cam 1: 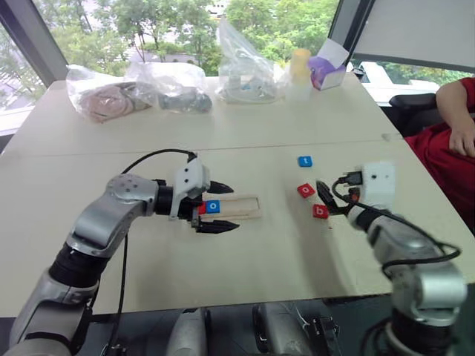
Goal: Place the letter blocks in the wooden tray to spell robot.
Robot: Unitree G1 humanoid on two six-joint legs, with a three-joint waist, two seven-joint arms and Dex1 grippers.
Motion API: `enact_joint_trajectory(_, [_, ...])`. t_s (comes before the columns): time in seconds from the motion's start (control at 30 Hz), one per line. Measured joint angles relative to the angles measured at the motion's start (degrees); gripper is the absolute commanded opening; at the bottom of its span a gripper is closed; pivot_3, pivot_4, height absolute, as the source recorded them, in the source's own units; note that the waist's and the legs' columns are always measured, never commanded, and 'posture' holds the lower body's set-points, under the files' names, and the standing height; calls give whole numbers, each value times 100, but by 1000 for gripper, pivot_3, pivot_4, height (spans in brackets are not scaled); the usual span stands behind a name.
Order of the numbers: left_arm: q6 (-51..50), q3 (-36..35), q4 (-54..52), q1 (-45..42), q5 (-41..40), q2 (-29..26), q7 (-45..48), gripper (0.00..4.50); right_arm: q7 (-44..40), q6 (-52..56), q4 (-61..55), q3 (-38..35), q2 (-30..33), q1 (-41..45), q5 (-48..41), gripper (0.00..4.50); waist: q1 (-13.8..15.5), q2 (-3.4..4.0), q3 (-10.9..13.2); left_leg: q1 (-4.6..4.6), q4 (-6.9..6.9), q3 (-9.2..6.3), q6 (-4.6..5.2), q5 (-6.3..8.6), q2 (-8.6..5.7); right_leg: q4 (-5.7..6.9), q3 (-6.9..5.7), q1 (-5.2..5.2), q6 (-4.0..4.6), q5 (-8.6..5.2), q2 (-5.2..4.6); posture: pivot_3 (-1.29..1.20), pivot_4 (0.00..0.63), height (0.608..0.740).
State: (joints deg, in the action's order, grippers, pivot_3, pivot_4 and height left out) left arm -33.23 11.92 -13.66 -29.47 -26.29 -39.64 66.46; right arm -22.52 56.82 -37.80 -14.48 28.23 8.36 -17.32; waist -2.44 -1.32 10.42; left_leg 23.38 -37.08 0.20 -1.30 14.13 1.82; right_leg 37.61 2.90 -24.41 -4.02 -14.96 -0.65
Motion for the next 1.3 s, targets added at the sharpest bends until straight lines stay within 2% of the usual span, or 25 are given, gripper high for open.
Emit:
enact_joint_trajectory(0.03, [-100, 0, -51, -3, -78, -103, 109, 4500, -815, -505, 241, 1, 535, -245, -181, 4449, 11, -2, 0, 0, 0, -3, 5, 3, 0, -10, -5, 6, -2, 0, 1, 0, 150, 740])
enact_joint_trajectory(0.13, [-250, 10, -173, -12, -152, -428, 376, 4500, -2312, -1524, 1292, 1, 1273, -571, -439, 4449, -6, -5, 2, -1, 0, 6, 12, 7, 0, -21, -1, 10, -1, 3, 1, 0, 150, 740])
enact_joint_trajectory(0.27, [-258, 13, -239, -28, -159, -615, 584, 4500, -3469, -2897, 3020, 205, 1862, -340, -220, 4449, -15, -3, 4, -4, -8, 19, 13, 7, 0, -21, 9, 10, 1, 3, 1, 0, 150, 740])
enact_joint_trajectory(0.47, [-371, -57, -288, -7, -166, -656, 442, 4500, -4221, -4667, 4963, 1017, 1926, 606, 419, 4449, -6, 0, 6, -3, -8, 19, 12, 7, 1, -17, 9, 9, -9, 15, 3, 0, 150, 740])
enact_joint_trajectory(0.7, [-541, -319, -422, 261, -182, -1029, 339, 4500, -4711, -5543, 5940, 1472, 1784, 1177, 655, 4449, -2, 1, 8, -3, -8, 17, 12, 7, 2, -15, 9, 8, -15, 16, 2, 0, 150, 740])
enact_joint_trajectory(0.8, [-576, -403, -483, 294, -191, -1104, 319, 4500, -4851, -5766, 6268, 1582, 1746, 1384, 711, 3557, -6, 0, 8, -5, -12, 18, 12, 7, 2, -14, 9, 10, -10, 16, 2, 0, 150, 740])
enact_joint_trajectory(0.97, [-594, -513, -455, 375, -189, -1215, 300, 4500, -5110, -5719, 6473, 1617, 1622, 1531, 678, 1139, -12, 1, 7, -11, -15, 18, 12, 7, 2, -8, 10, 15, -9, 17, 2, 0, 150, 740])
enact_joint_trajectory(1.13, [-528, -821, -233, 615, -172, -1493, 325, 4500, -5096, -5250, 6234, 1609, 1560, 1560, 592, 1142, -26, 2, 8, -12, -14, 19, 12, 7, 5, -6, 11, 13, -9, 18, 2, 0, 150, 740])
enact_joint_trajectory(1.3, [-380, -1415, 105, 1174, -76, -1986, 337, 4500, -4873, -3881, 4826, 1870, 1043, 2196, 233, 1142, -94, 10, 15, -12, -14, 15, 11, 7, 8, 38, 15, -13, -9, 17, 5, 0, 150, 740])
